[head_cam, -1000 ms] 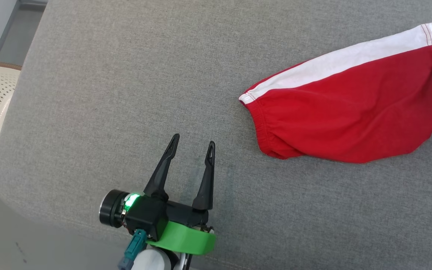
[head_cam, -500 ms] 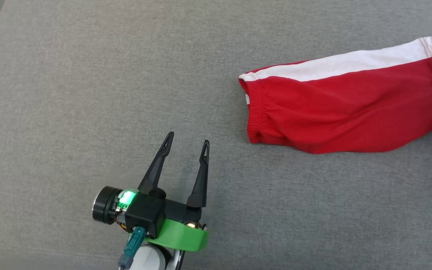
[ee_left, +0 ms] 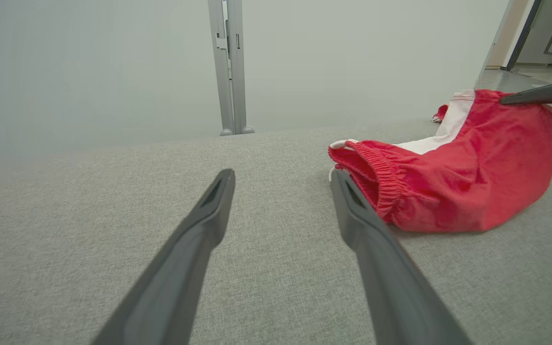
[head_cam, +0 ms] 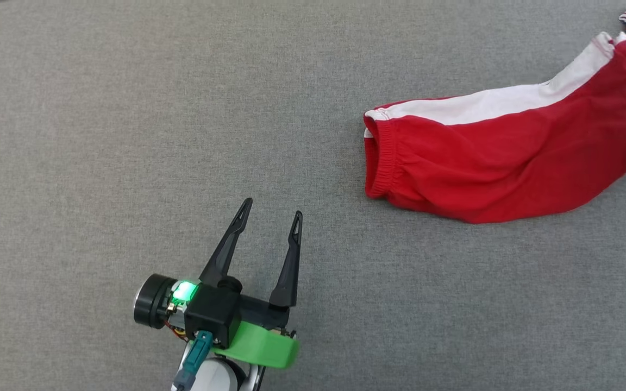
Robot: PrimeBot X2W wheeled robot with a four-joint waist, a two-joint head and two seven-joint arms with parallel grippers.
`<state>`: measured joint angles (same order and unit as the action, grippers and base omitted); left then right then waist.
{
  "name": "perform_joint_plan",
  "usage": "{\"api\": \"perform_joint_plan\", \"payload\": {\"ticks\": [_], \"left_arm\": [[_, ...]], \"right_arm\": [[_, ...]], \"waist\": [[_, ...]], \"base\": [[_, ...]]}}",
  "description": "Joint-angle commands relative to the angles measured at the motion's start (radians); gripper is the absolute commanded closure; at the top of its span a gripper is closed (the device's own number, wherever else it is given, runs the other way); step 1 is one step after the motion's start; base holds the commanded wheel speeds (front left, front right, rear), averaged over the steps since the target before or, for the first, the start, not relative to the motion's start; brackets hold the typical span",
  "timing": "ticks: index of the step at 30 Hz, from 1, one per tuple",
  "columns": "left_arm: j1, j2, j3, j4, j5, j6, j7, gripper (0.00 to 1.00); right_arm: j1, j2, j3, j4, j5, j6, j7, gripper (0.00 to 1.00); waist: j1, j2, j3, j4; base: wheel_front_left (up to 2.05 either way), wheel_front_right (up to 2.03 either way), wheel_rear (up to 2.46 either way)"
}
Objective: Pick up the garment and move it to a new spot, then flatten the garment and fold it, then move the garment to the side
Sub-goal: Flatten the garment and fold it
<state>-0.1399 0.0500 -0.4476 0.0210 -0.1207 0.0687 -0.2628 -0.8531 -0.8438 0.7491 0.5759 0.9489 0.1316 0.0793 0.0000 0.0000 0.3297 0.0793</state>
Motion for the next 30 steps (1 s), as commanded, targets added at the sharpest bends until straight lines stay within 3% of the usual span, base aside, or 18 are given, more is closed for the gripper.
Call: {"api": "perform_joint_plan", "payload": {"ticks": [1,13,19,30], "left_arm": [[0.012,0.001,0.004,0.003,0.0,-0.007,-0.002,0.0],[0.028,0.001,-0.019,0.002,-0.032,0.012,-0.002,0.0],[0.028,0.001,-0.023,0.005,-0.034,0.015,-0.002,0.0],[0.015,0.001,-0.025,0.006,-0.033,0.015,-0.002,0.0]], "right_arm": [[-0.017,0.012,0.0,-0.018,-0.017,-0.002,0.006,1.0],[0.005,0.191,-0.06,-0.197,-0.156,-0.002,0.121,1.0],[0.057,0.314,-0.106,-0.249,-0.221,-0.002,0.154,1.0],[0.151,0.482,-0.148,-0.316,-0.322,-0.002,0.2,1.0]], "waist": [[0.0,0.0,-0.018,-0.004],[0.0,0.0,-0.063,0.023],[0.0,0.0,-0.062,0.041],[0.0,0.0,-0.044,0.049]], "base": [[0.0,0.0,0.0],[0.0,0.0,0.0],[0.0,0.0,0.0],[0.0,0.0,0.0]]}}
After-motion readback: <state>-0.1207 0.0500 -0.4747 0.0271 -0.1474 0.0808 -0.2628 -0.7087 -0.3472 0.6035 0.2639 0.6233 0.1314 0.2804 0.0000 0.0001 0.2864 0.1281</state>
